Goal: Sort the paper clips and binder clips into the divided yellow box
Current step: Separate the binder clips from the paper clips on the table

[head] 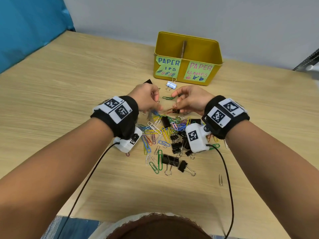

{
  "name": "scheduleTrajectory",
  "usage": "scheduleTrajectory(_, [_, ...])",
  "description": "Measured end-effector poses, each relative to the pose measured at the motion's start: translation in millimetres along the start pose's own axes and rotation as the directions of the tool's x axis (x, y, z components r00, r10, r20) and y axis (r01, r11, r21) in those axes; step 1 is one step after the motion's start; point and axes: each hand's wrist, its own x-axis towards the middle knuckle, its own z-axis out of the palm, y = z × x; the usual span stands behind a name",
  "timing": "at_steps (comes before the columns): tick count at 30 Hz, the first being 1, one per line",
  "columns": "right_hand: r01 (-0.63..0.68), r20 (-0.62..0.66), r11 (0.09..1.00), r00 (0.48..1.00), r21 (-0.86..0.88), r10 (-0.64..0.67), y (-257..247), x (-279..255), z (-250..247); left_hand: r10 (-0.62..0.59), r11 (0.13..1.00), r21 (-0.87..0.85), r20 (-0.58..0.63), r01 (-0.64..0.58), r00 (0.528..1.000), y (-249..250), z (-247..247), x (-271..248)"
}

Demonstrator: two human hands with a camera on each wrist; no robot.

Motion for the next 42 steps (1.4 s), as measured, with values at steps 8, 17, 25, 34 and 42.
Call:
scheduleTrajectory(8, [0.022,-0.122,0.823,0.986,-0.567,-0.11,-8,3,4,-0.008,0.984,0.174,-0.107,0.027,0.994,2,-3,-3])
scheduleTrajectory(17, [0.052,-0.124,0.877,0.984,-0.479,-0.127,-12,7,14,0.027,0.994,0.1,0.209,-0.049,0.978,9,14,-5])
scheduleTrajectory(25, [0.136,-0.096,0.991,0.986,-0.015,-0.137,-13,6,8,-0.089,0.924,-0.329,0.312,0.195,0.946,2,7,1])
scheduleTrajectory(34, [0.08,-0.073,0.678,0.978,-0.731,-0.194,-17,1,9,-0.08,0.997,0.038,0.21,0.073,0.974,0,-7,-4])
scheduleTrajectory(42, [0.154,-0.386,0.855,0.843,-0.494,-0.375,-21,10,-2,-0.089,0.993,0.082,0.015,0.087,0.996,5,-23,-2])
